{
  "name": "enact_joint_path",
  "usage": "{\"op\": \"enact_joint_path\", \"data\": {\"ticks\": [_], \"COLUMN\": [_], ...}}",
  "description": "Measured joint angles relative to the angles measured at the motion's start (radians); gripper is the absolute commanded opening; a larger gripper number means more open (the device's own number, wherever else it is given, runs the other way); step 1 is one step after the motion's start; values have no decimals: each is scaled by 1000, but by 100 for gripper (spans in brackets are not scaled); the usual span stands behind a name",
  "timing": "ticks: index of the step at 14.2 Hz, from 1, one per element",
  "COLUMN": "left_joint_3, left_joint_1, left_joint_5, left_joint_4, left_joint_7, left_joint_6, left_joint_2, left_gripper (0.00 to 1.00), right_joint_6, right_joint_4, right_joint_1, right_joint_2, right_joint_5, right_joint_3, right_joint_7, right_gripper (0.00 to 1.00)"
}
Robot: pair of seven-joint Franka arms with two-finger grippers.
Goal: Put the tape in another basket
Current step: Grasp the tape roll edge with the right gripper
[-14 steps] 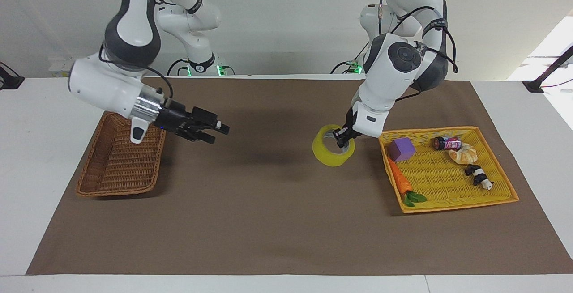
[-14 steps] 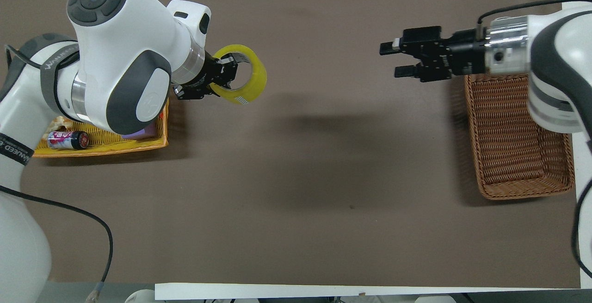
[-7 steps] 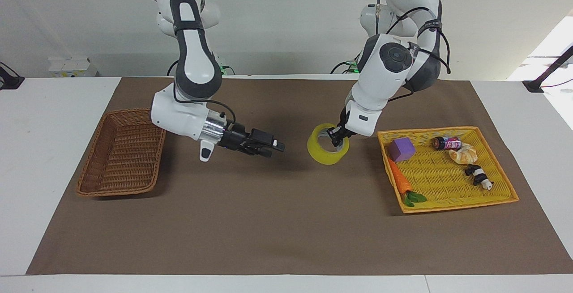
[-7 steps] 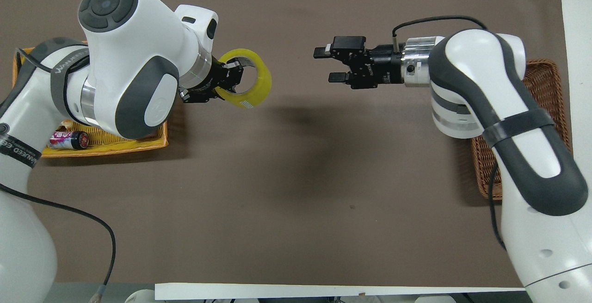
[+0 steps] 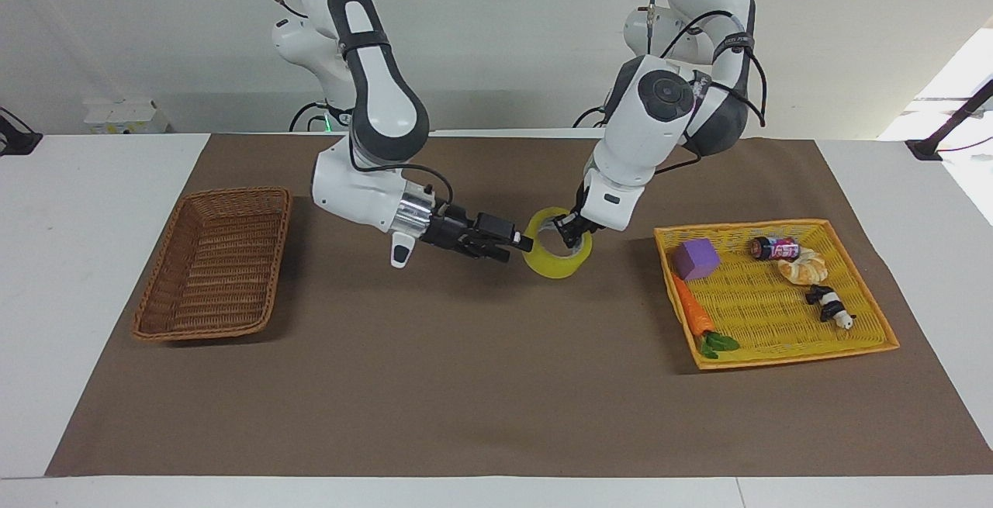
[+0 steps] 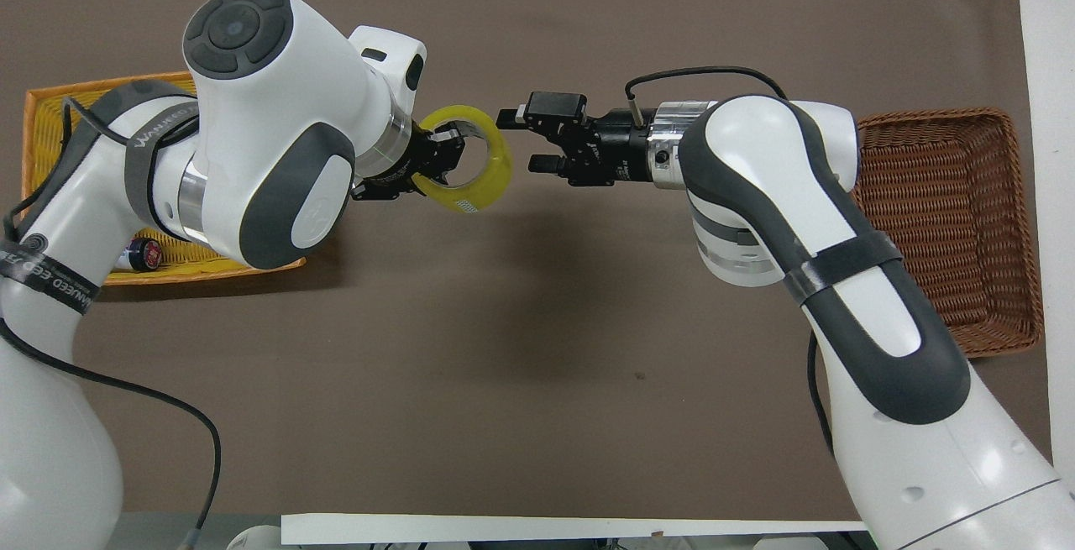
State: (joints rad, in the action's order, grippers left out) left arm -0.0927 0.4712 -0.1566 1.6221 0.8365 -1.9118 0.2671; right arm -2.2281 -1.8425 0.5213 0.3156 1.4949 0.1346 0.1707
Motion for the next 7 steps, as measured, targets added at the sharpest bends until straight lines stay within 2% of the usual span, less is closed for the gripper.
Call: {"op": "enact_joint_path", "data": {"ticks": [7], "left_joint_3": [1], "left_joint_1": [0], "left_joint_5": [0], "left_joint_4": [17], "left_joint_7": [0], "left_joint_6": [-11], "left_joint_2": [-5], "left_gripper": [0], "right_joint_6": [-9], "right_joint_4": [-6], "right_joint_1": [21], "right_joint_2": [-1], "right_joint_5": [4], "right_joint_3": [0], "right_joint_7": [-32], "right_gripper": [98]}}
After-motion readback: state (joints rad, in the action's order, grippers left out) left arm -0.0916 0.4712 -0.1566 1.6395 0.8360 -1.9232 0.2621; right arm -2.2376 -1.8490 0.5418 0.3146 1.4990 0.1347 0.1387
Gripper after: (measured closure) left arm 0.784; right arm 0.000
